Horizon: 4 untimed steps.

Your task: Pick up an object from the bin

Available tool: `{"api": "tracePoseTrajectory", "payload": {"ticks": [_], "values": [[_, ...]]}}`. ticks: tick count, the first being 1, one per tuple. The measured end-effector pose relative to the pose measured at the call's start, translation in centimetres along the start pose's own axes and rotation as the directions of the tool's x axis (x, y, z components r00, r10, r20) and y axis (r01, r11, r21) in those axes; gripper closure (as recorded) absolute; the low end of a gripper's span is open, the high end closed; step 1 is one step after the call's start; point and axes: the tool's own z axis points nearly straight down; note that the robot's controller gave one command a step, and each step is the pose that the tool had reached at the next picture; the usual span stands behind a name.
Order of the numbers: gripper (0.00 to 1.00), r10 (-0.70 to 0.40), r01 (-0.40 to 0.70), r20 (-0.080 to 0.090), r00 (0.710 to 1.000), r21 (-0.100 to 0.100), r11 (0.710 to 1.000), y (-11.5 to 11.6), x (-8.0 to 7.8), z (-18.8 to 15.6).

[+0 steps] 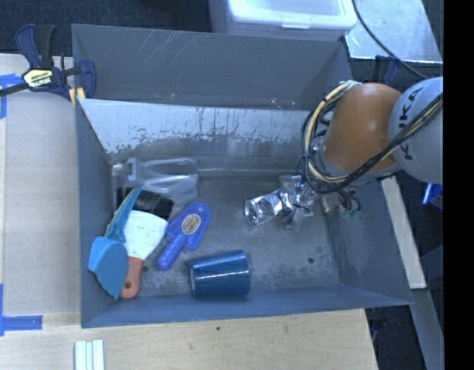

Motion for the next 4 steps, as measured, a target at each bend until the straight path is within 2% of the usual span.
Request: {"api": "tracePoseTrajectory", "payload": {"ticks": [2, 4], "values": [[1.00, 0.001, -0.001, 0.002, 1.000, 0.000, 1.000, 0.0, -0.1, -5.4], [1.00, 0.001, -0.001, 0.007, 1.000, 0.002, 1.000, -0.1, -0.2, -8.3]]}}
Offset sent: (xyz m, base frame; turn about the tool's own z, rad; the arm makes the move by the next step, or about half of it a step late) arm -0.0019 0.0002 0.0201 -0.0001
